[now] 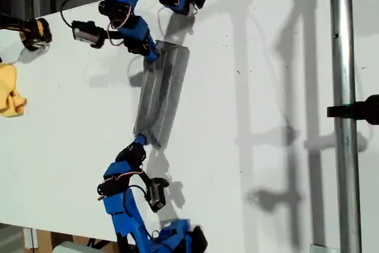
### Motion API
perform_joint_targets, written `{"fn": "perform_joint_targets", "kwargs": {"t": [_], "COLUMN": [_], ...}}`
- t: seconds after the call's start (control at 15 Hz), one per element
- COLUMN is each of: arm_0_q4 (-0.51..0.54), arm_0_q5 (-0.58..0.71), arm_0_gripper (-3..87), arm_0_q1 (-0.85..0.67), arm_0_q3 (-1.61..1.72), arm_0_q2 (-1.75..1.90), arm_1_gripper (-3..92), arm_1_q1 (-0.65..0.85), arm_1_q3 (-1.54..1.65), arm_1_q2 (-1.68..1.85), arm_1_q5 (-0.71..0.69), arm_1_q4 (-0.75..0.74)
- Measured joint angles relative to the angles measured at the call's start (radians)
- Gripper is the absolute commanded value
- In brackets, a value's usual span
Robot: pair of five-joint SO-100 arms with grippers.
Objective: Grasp corners of a towel and fold twice.
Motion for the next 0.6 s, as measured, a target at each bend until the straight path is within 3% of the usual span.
{"fn": "perform_joint_targets", "kwargs": {"t": [0.33, 0.6], "arm_0_q4": [-0.19, -0.244], "arm_0_q5": [0.041, 0.041], "arm_0_gripper": [-2.9, -2.9], "arm_0_q1": [-0.089, -0.109], "arm_0_q3": [-0.028, -0.02], "arm_0_q2": [-0.044, -0.095], "arm_1_gripper": [-0.2, -0.2], "arm_1_q1": [0.328, 0.356], "arm_1_q3": [0.02, 0.133], "arm_1_q2": [0.173, 0.242], "arm_1_q5": [-0.313, -0.336], "arm_1_q4": [-0.052, -0.08]}}
